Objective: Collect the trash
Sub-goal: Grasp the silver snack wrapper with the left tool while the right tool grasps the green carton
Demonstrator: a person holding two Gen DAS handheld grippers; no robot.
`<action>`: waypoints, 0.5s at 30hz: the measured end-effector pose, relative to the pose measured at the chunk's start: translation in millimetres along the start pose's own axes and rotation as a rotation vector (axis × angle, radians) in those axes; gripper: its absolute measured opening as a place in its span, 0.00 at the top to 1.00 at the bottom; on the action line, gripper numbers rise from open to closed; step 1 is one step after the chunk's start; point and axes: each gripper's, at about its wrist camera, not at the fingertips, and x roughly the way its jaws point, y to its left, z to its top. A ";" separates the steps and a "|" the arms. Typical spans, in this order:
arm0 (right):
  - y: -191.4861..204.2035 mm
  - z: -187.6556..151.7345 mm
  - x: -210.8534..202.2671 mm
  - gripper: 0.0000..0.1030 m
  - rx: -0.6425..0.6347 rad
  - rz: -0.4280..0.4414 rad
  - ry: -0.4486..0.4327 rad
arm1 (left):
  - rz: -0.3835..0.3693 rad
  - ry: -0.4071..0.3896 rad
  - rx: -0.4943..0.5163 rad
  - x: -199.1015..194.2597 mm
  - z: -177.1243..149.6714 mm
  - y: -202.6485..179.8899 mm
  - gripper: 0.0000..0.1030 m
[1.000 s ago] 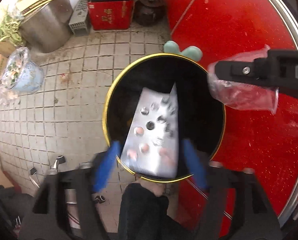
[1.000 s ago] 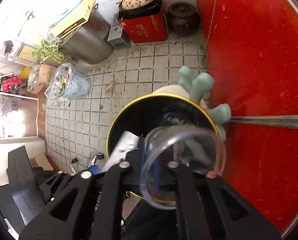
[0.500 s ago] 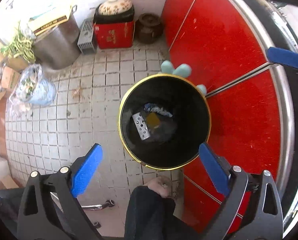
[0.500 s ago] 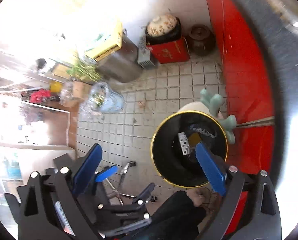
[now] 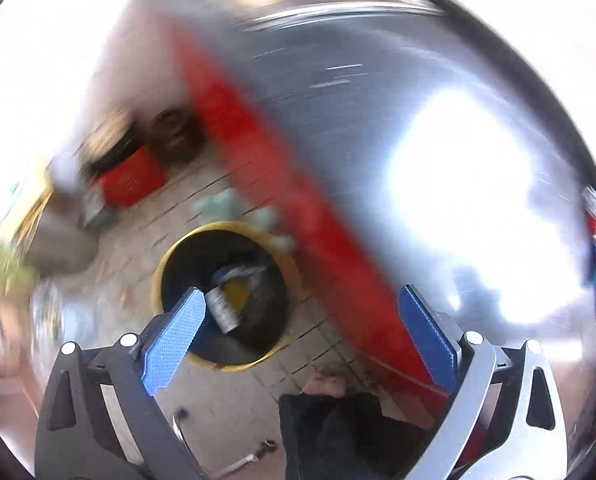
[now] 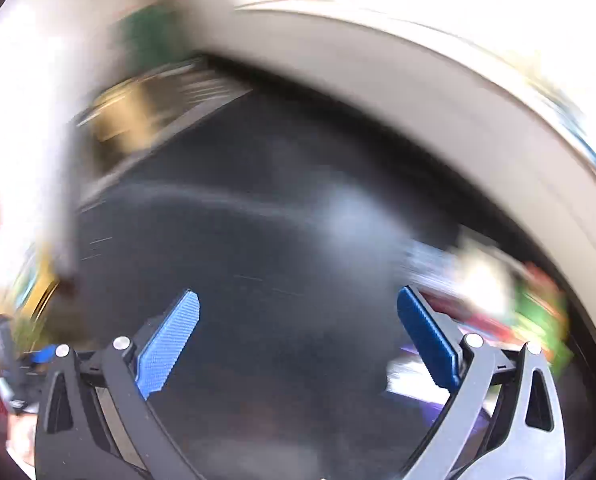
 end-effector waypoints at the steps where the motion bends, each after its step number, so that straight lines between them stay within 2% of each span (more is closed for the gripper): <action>1: -43.2 -13.8 -7.5 0.07 0.061 -0.060 0.006 | -0.023 -0.002 0.055 -0.6 7.9 -21.1 0.08; 3: -125.2 -46.1 -22.9 0.07 0.190 -0.188 0.028 | -0.061 -0.005 0.183 -1.1 21.6 -71.8 0.08; 5: -193.7 -81.8 -40.0 0.07 0.338 -0.266 0.035 | -0.087 -0.006 0.295 -1.6 33.9 -117.8 0.08; 8: -255.1 -124.4 -55.5 0.07 0.506 -0.314 0.039 | -0.123 -0.017 0.455 -2.1 49.8 -190.3 0.08; 11: -284.1 -162.3 -57.3 0.07 0.649 -0.320 0.053 | -0.143 -0.022 0.555 0.8 63.9 -250.6 0.07; 15: -285.4 -178.1 -42.5 0.07 0.694 -0.258 0.070 | -0.170 0.008 0.659 11.1 74.9 -323.8 0.07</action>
